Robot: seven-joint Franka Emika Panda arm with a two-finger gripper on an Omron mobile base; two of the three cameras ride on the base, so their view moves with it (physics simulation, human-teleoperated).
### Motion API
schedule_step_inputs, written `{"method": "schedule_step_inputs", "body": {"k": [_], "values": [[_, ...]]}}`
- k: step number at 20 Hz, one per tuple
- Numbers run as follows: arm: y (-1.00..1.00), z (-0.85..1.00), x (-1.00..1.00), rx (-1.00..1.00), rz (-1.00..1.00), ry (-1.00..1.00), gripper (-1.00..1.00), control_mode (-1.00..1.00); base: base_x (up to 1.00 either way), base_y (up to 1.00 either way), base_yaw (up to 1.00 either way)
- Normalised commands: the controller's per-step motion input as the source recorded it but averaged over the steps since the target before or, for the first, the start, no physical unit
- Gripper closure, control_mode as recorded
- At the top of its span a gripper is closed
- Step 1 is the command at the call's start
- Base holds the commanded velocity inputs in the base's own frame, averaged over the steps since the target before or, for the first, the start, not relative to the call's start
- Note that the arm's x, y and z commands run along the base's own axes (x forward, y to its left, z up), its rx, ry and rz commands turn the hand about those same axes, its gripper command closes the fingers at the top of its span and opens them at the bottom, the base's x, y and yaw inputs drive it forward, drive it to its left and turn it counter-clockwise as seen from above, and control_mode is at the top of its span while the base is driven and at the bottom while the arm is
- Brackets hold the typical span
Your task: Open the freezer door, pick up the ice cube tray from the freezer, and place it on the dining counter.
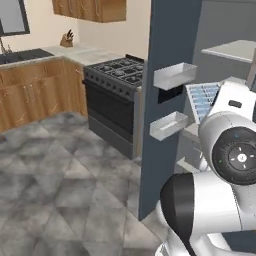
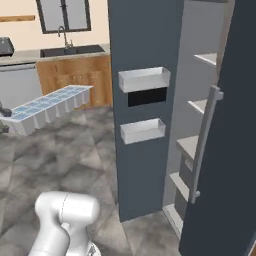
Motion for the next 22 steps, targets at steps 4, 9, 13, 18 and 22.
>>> {"method": "schedule_step_inputs", "body": {"k": [4, 9, 13, 18, 22], "values": [[0.00, 0.00, 0.00, 0.00, 0.00, 0.00, 1.00, 1.00, -0.63, 0.30, 0.77], [0.00, 0.00, 0.00, 0.00, 0.00, 0.00, 1.00, 1.00, -0.55, 0.30, 0.80], [0.00, 0.00, 0.00, 0.00, 0.00, 0.00, 1.00, 1.00, -0.50, 0.21, 0.81], [0.00, 0.00, 0.00, 0.00, 0.00, 0.00, 1.00, 1.00, -0.41, 0.24, 0.82], [0.00, 0.00, 0.00, 0.00, 0.00, 0.00, 1.00, 1.00, -0.23, 0.63, 0.69]]}}
